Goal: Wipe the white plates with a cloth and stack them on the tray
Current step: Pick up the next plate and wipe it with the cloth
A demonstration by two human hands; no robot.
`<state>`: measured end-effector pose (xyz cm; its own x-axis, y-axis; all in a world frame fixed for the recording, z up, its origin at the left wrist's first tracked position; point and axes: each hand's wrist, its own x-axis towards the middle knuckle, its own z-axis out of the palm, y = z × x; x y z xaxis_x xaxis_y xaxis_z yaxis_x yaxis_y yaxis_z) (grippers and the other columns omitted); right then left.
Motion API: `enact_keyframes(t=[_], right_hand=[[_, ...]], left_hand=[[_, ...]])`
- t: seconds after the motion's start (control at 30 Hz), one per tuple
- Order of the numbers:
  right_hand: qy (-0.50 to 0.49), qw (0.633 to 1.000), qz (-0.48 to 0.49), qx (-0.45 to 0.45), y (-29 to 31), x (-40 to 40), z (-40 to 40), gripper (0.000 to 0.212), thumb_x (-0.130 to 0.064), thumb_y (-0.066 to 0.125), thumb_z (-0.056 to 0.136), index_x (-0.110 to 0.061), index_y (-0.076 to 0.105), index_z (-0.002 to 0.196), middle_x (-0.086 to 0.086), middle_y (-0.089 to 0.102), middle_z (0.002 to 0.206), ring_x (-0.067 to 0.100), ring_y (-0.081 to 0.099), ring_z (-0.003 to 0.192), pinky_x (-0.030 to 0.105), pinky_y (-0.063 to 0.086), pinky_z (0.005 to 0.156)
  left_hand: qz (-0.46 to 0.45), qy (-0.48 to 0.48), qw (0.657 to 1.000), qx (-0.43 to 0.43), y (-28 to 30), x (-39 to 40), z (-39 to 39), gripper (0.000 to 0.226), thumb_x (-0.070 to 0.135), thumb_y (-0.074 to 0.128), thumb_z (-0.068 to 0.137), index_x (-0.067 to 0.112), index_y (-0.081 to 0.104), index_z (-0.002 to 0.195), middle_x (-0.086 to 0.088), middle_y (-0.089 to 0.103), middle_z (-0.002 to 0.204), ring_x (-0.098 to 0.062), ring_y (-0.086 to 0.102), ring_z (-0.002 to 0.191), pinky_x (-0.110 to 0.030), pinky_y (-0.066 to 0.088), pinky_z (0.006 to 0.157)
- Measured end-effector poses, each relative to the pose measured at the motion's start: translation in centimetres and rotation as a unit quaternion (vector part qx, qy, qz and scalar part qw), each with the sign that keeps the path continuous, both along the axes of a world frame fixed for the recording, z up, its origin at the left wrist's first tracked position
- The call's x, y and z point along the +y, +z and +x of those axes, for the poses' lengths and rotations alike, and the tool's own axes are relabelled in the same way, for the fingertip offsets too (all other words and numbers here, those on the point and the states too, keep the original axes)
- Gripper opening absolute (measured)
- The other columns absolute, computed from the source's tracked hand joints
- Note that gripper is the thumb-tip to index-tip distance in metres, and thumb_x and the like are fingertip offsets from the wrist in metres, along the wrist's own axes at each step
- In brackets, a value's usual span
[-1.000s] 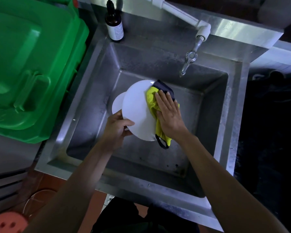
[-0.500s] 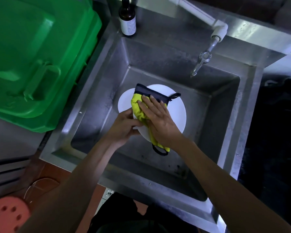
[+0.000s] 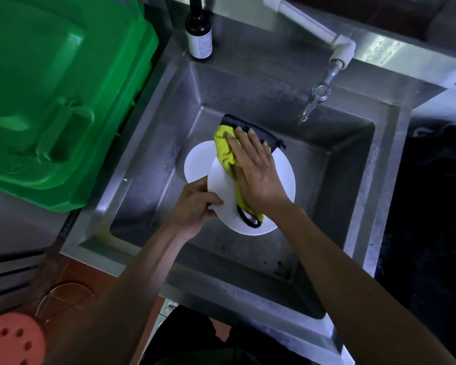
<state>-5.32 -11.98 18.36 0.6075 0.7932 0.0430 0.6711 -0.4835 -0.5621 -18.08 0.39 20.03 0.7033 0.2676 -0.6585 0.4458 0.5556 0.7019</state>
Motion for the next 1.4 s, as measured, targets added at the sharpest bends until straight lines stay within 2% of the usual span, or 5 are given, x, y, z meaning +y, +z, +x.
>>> enact_keyframes(t=[0.2,0.57,1.0,1.2,1.4], right_hand=[[-0.106,0.994,-0.018,0.033,-0.3,0.2,1.6,0.054,-0.023,0.031,0.108,-0.022,0.019,0.160,0.000,0.011,0.168,0.020,0.001,0.156,0.045,0.000,0.126],[-0.187,0.974,-0.025,0.128,-1.8,-1.0,-2.2,0.056,-0.017,0.033,0.106,-0.020,0.017,0.160,-0.002,0.010,0.168,0.016,0.000,0.155,0.045,-0.001,0.125],[-0.176,0.972,0.057,0.146,-1.4,0.5,-8.7,0.052,-0.021,0.033,0.105,-0.022,0.029,0.157,-0.005,0.022,0.166,0.015,0.006,0.155,0.050,0.008,0.125],[-0.266,0.950,-0.015,0.163,-3.4,-1.2,-8.9,0.054,-0.020,0.029,0.108,-0.021,0.013,0.160,0.000,-0.002,0.169,0.023,-0.014,0.154,0.049,-0.003,0.125],[-0.303,0.925,0.043,0.224,-3.1,-2.1,-7.0,0.059,-0.020,0.031,0.109,-0.015,0.000,0.160,0.002,-0.012,0.168,0.021,-0.014,0.154,0.038,-0.004,0.126]], left_hand=[[0.022,0.054,0.998,-0.016,-0.2,-0.2,0.2,0.053,0.000,0.059,0.064,0.021,0.076,0.110,-0.009,0.073,0.112,-0.030,0.067,0.102,-0.035,0.057,0.067],[0.062,0.112,0.991,-0.038,-0.4,-0.1,0.8,0.051,0.002,0.058,0.072,0.029,0.076,0.112,-0.004,0.075,0.113,-0.026,0.072,0.098,-0.039,0.059,0.069],[-0.005,0.177,0.983,-0.046,-0.8,-0.6,1.8,0.049,-0.014,0.052,0.073,0.000,0.071,0.116,-0.029,0.068,0.109,-0.041,0.068,0.096,-0.041,0.058,0.078],[0.015,0.189,0.982,-0.017,-0.9,-0.4,1.8,0.049,-0.009,0.053,0.072,0.017,0.077,0.106,-0.012,0.075,0.109,-0.031,0.072,0.095,-0.040,0.061,0.073],[0.054,0.135,0.989,0.002,-0.8,0.3,1.9,0.041,0.001,0.058,0.061,0.017,0.075,0.094,-0.006,0.072,0.096,-0.029,0.066,0.091,-0.038,0.056,0.065]])
